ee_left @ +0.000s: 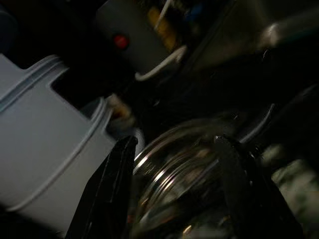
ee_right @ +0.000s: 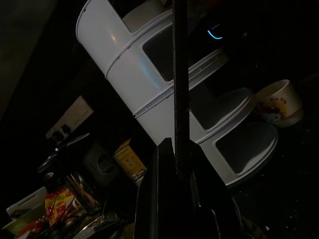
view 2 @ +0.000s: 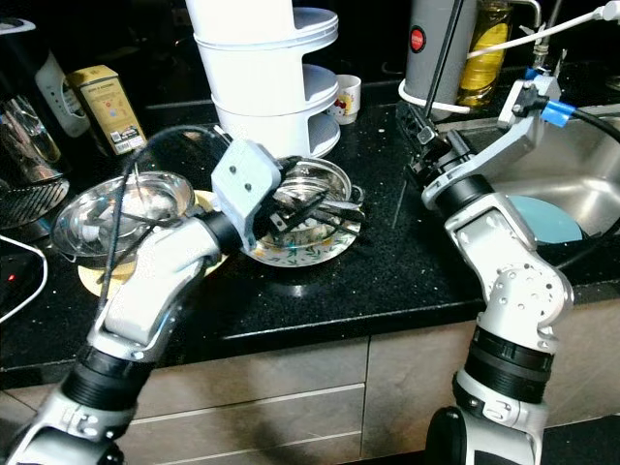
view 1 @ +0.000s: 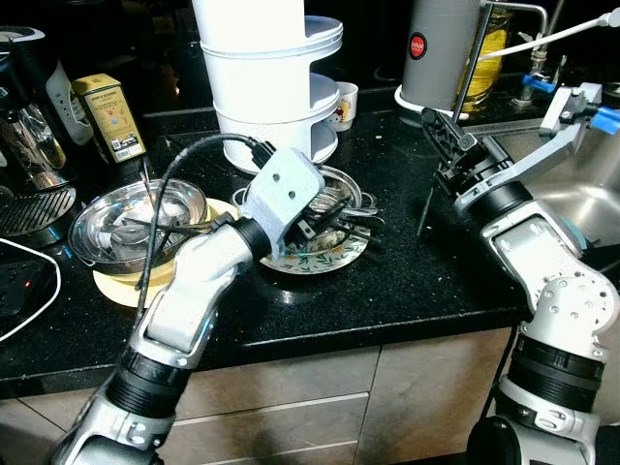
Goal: Kitchen organization
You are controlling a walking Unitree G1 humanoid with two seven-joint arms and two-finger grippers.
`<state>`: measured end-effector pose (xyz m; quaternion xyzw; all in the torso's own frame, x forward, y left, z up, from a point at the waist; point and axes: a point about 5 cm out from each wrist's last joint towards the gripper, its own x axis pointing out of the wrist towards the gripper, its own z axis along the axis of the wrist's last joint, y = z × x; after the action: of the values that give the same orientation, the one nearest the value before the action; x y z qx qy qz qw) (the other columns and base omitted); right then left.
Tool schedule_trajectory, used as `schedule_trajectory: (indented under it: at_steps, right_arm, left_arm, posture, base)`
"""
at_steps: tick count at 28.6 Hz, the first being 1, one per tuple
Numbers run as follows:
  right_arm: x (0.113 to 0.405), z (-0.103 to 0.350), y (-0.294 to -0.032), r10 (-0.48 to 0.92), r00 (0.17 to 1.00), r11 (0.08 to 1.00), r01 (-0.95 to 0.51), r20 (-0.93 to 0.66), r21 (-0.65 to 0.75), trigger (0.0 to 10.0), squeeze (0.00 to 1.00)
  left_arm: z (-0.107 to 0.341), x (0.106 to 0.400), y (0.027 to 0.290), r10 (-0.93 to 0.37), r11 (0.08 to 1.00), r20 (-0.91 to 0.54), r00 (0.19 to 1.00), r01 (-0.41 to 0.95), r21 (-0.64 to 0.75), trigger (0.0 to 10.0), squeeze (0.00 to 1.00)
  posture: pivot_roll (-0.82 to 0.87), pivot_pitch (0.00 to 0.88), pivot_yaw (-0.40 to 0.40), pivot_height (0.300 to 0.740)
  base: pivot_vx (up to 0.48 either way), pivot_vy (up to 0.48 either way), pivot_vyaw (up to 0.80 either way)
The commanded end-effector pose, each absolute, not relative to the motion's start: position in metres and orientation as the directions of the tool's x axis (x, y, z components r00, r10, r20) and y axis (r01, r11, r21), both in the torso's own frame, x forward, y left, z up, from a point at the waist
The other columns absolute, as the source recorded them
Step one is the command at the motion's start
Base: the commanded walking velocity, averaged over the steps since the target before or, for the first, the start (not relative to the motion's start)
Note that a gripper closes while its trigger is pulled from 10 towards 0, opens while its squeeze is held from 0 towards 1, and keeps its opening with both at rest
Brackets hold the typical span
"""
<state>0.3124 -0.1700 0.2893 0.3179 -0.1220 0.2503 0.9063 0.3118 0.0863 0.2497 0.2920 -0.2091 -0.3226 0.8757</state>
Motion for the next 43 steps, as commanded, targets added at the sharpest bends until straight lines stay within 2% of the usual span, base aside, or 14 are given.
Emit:
schedule_trajectory:
  at_steps: [1, 3, 7, 11, 16, 20, 22, 26, 35, 37, 39, 43]
  right_arm:
    - [0.313, 0.288, -0.168, 0.382, 0.842, 0.663, -0.537, 0.38, 0.521, 10.0, 0.0]
    - [0.313, 0.288, -0.169, 0.381, 0.843, 0.665, -0.535, 0.38, 0.521, 10.0, 0.0]
    - [0.313, 0.288, -0.169, 0.381, 0.844, 0.665, -0.534, 0.379, 0.521, 10.0, 0.0]
    - [0.313, 0.287, -0.167, 0.388, 0.84, 0.66, -0.541, 0.38, 0.521, 10.0, 0.0]
    - [0.314, 0.287, -0.167, 0.389, 0.839, 0.661, -0.541, 0.38, 0.52, 10.0, 0.0]
    - [0.314, 0.287, -0.167, 0.391, 0.839, 0.661, -0.542, 0.379, 0.519, 10.0, 0.0]
    - [0.314, 0.287, -0.167, 0.391, 0.839, 0.661, -0.542, 0.379, 0.519, 10.0, 0.0]
    - [0.313, 0.287, -0.167, 0.388, 0.839, 0.66, -0.542, 0.381, 0.52, 10.0, 0.0]
    - [0.313, 0.287, -0.167, 0.386, 0.841, 0.66, -0.539, 0.38, 0.523, 10.0, 0.0]
    - [0.313, 0.287, -0.166, 0.385, 0.841, 0.66, -0.539, 0.38, 0.523, 10.0, 0.0]
    - [0.313, 0.287, -0.167, 0.383, 0.842, 0.661, -0.537, 0.379, 0.525, 10.0, 0.0]
    - [0.313, 0.287, -0.167, 0.382, 0.843, 0.661, -0.536, 0.38, 0.525, 10.0, 0.0]
  left_arm:
    - [0.244, 0.314, 0.09, -0.685, 0.566, 0.122, 0.718, 0.418, 0.711, 10.0, 0.0]
    - [0.254, 0.315, 0.102, -0.677, 0.559, 0.115, 0.727, 0.406, 0.723, 10.0, 0.0]
    - [0.262, 0.312, 0.107, -0.704, 0.59, 0.139, 0.696, 0.465, 0.66, 10.0, 0.0]
    - [0.262, 0.303, 0.096, -0.761, 0.588, 0.165, 0.627, 0.56, 0.584, 10.0, 0.0]
    - [0.263, 0.297, 0.085, -0.792, 0.582, 0.198, 0.578, 0.615, 0.532, 10.0, 0.0]
    - [0.261, 0.283, 0.067, -0.867, 0.492, 0.186, 0.461, 0.738, 0.461, 10.0, 0.0]
    - [0.259, 0.28, 0.064, -0.88, 0.47, 0.174, 0.443, 0.755, 0.457, 10.0, 0.0]
    - [0.248, 0.27, 0.055, -0.922, 0.369, 0.079, 0.378, 0.803, 0.468, 10.0, 0.0]
    - [0.236, 0.266, 0.048, -0.931, 0.305, -0.012, 0.366, 0.792, 0.529, 10.0, 0.0]
    - [0.235, 0.269, 0.048, -0.921, 0.317, -0.017, 0.389, 0.773, 0.55, 10.0, 0.0]
    - [0.231, 0.283, 0.054, -0.866, 0.371, -0.027, 0.499, 0.678, 0.634, 10.0, 0.0]
    - [0.224, 0.292, 0.058, -0.834, 0.388, -0.032, 0.55, 0.627, 0.676, 10.0, 0.0]
  posture:
    - [-0.07, 0.0, 0.037, 0.74]
    - [-0.07, 0.0, 0.036, 0.74]
    - [-0.06, 0.0, 0.035, 0.74]
    - [-0.06, 0.0, 0.033, 0.74]
    - [-0.06, 0.0, 0.031, 0.74]
    - [-0.07, 0.0, 0.033, 0.74]
    - [-0.07, 0.0, 0.033, 0.74]
    - [-0.06, 0.0, 0.037, 0.74]
    - [-0.06, 0.0, 0.037, 0.74]
    - [-0.06, 0.0, 0.038, 0.74]
    - [-0.07, 0.0, 0.037, 0.74]
    - [-0.07, 0.0, 0.04, 0.74]
  base:
    - [0.0, 0.0, 0.0]
    - [0.0, 0.0, 0.0]
    - [0.0, 0.0, 0.0]
    - [0.0, 0.0, 0.0]
    - [0.0, 0.0, 0.0]
    - [0.0, 0.0, 0.0]
    - [0.0, 0.0, 0.0]
    - [0.0, 0.0, 0.0]
    - [0.0, 0.0, 0.0]
    - [0.0, 0.0, 0.0]
    - [0.0, 0.0, 0.0]
    - [0.0, 0.0, 0.0]
